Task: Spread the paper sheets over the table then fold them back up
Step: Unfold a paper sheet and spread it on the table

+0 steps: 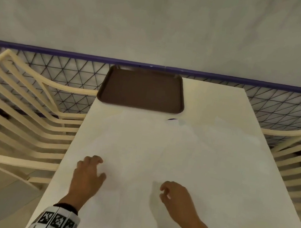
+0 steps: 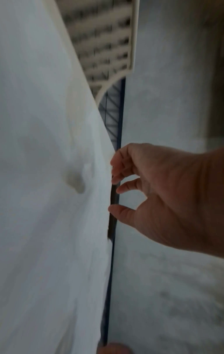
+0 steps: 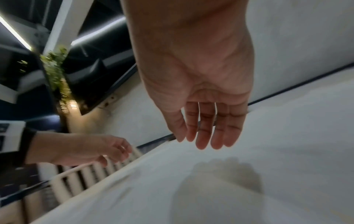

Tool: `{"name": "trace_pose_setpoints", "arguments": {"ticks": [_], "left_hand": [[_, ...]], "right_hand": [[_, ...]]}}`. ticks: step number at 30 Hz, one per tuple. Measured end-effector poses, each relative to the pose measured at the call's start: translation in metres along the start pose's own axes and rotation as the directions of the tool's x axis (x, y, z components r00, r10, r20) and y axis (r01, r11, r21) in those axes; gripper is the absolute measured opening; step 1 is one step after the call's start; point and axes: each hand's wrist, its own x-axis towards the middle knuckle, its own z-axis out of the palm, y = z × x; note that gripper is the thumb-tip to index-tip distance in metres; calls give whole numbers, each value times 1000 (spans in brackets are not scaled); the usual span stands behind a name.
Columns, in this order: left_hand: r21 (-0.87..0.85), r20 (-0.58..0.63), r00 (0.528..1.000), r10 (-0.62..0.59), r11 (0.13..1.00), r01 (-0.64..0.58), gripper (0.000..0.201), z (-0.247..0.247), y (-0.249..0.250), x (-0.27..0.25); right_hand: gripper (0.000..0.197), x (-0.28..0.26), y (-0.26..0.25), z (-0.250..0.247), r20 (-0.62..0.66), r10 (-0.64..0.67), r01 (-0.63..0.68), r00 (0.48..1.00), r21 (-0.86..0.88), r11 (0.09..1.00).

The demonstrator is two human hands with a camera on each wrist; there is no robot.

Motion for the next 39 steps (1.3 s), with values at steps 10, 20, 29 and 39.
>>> {"name": "trace_pose_setpoints", "arguments": {"ticks": [10, 20, 29, 39], "left_hand": [[-67, 316, 819, 479, 872, -485, 27, 76, 176, 74], [159, 422, 776, 469, 804, -573, 64, 143, 255, 92], [235, 545, 748, 380, 787, -571, 80, 137, 292, 131], [178, 515, 712, 477, 753, -633, 50, 135, 309, 139]], "right_hand": [[31, -17, 103, -43, -118, 127, -140, 985, -118, 983], [34, -12, 121, -40, -92, 29, -34, 995, -51, 998], [39, -3, 132, -44, -69, -1, 0, 998, -17, 1000], [43, 0, 137, -46, -27, -64, 63, 998, -61, 996]]}}
